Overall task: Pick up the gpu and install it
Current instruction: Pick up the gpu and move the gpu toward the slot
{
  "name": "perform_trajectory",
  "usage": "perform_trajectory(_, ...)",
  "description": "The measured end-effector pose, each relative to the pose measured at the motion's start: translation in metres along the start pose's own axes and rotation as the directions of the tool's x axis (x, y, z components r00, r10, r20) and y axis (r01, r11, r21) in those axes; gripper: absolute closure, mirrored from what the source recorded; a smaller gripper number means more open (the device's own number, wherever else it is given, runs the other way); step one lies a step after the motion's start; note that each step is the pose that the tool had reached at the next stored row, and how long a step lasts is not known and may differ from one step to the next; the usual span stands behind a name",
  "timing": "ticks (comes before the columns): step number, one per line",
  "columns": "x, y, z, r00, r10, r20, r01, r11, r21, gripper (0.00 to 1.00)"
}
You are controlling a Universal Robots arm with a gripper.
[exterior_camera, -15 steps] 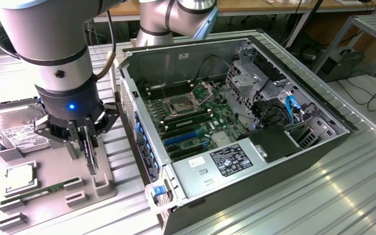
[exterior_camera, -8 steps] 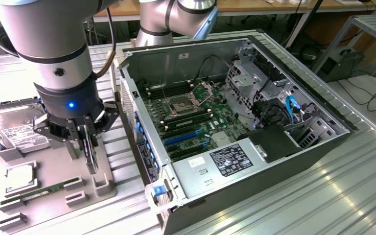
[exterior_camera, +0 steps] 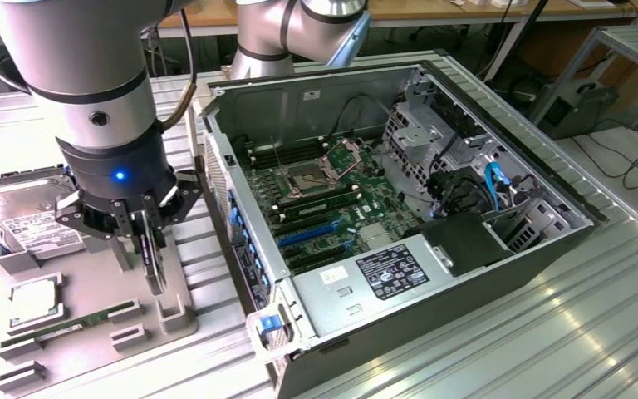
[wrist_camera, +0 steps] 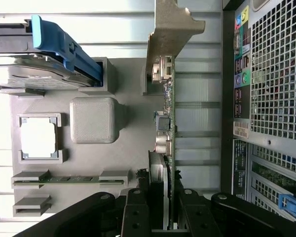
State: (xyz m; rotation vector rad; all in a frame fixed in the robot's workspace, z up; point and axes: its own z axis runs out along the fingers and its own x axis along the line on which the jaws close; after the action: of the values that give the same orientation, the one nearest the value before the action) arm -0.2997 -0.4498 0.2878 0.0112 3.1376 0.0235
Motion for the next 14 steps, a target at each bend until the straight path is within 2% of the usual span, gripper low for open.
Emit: perform_trajectory(14, 0.0, 0.0001, -0.0043, 1.0, 0.0, -0.0001, 0.0, 1.0, 0.0017, 0.72)
